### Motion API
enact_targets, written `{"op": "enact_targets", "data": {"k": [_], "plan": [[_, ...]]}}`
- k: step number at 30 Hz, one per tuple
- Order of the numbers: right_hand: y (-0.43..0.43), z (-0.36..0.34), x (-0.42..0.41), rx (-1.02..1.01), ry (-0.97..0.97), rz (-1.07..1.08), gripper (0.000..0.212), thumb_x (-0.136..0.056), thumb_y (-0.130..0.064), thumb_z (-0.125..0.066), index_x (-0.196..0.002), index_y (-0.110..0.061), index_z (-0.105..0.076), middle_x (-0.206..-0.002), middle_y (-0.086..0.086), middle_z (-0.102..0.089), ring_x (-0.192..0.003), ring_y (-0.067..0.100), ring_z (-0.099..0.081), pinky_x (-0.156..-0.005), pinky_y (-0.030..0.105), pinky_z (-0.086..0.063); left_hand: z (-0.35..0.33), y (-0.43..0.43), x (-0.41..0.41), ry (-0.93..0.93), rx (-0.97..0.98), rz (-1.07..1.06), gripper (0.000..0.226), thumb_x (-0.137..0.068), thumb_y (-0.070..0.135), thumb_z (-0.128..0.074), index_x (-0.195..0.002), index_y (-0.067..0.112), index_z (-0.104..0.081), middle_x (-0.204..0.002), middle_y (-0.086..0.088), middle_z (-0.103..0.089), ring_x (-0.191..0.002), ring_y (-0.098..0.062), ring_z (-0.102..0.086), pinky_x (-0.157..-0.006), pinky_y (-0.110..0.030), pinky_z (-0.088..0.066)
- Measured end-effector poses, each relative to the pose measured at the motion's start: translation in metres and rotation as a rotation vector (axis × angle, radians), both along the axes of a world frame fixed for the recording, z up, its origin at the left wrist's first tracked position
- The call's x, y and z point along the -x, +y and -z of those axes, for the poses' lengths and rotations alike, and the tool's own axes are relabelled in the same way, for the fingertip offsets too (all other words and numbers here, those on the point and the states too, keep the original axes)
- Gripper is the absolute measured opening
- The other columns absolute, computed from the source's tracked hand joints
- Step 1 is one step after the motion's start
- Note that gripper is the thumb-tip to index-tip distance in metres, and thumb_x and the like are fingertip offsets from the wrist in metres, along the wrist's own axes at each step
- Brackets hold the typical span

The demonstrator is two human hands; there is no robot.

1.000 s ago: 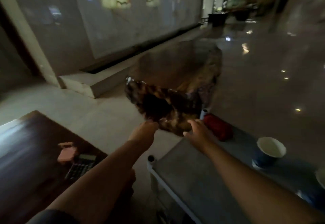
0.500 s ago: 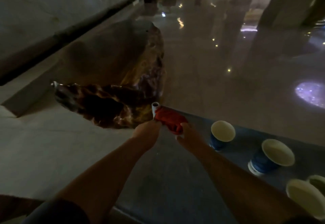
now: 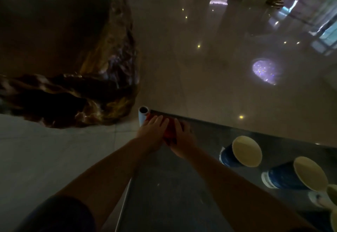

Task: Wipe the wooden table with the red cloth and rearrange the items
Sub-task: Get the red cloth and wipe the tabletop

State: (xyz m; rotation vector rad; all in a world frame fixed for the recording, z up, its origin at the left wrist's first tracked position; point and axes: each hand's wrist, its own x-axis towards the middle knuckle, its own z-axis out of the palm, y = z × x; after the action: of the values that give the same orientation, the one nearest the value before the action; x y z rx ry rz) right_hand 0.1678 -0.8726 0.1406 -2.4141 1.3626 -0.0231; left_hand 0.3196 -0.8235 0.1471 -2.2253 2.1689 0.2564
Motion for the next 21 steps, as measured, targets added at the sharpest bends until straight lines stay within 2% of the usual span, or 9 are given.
{"op": "enact_targets", "data": {"k": [3, 7, 10, 13, 15, 21], "plan": [[-0.009, 0.01, -0.01, 0.011, 0.106, -0.031, 0.091, -0.087, -0.06, -0.054, -0.156, -0.018, -0.012, -0.157, 0.018, -0.02, -0.142, 0.034, -0.024, -0.114, 0.043, -0.027, 0.016, -0.006, -0.005, -0.063, 0.025, 0.055, 0.067, -0.096, 0.032, -0.048, -0.153, 0.014, -0.019, -0.157, -0.014, -0.026, -0.144, -0.033, -0.021, -0.118, -0.049, -0.008], [-0.011, 0.015, -0.014, 0.136, 0.218, -0.062, 0.073, -0.093, -0.053, -0.043, -0.154, -0.022, -0.018, -0.145, 0.01, -0.038, -0.125, 0.031, -0.041, -0.102, 0.038, -0.037, 0.019, -0.016, -0.005, -0.06, 0.099, 0.026, 0.064, -0.091, 0.036, -0.054, -0.147, 0.016, -0.031, -0.147, -0.01, -0.04, -0.133, -0.031, -0.035, -0.114, -0.049, -0.019], [-0.012, 0.009, -0.014, 0.144, 0.133, 0.0, 0.06, -0.092, -0.042, -0.052, -0.147, -0.023, -0.037, -0.13, 0.01, -0.049, -0.113, 0.034, -0.048, -0.09, 0.04, -0.045, 0.018, -0.026, -0.003, -0.061, 0.126, -0.031, 0.051, -0.088, 0.033, -0.058, -0.135, 0.018, -0.044, -0.137, -0.006, -0.047, -0.123, -0.027, -0.042, -0.107, -0.044, -0.029], [-0.01, -0.002, -0.016, 0.165, 0.13, 0.003, 0.056, -0.085, -0.029, -0.063, -0.137, -0.016, -0.047, -0.122, 0.014, -0.052, -0.109, 0.036, -0.051, -0.084, 0.042, -0.047, 0.009, -0.03, -0.007, -0.06, 0.11, -0.069, 0.042, -0.086, 0.028, -0.063, -0.125, 0.018, -0.051, -0.131, -0.006, -0.05, -0.12, -0.026, -0.044, -0.103, -0.043, -0.031], [-0.009, -0.011, -0.017, 0.185, 0.145, -0.019, 0.052, -0.084, -0.024, -0.064, -0.133, -0.014, -0.049, -0.122, 0.015, -0.053, -0.111, 0.037, -0.051, -0.085, 0.043, -0.048, 0.002, -0.028, -0.01, -0.056, 0.096, -0.077, 0.042, -0.086, 0.029, -0.063, -0.125, 0.018, -0.052, -0.132, -0.007, -0.05, -0.123, -0.027, -0.044, -0.104, -0.044, -0.03], [-0.007, -0.047, -0.018, 0.229, 0.165, -0.111, 0.05, -0.089, -0.025, -0.059, -0.135, -0.016, -0.043, -0.127, 0.013, -0.048, -0.11, 0.033, -0.049, -0.088, 0.04, -0.043, -0.03, -0.005, -0.017, 0.014, 0.107, -0.067, 0.049, -0.089, 0.026, -0.06, -0.133, 0.013, -0.046, -0.136, -0.012, -0.046, -0.126, -0.03, -0.043, -0.101, -0.04, -0.036]]}}
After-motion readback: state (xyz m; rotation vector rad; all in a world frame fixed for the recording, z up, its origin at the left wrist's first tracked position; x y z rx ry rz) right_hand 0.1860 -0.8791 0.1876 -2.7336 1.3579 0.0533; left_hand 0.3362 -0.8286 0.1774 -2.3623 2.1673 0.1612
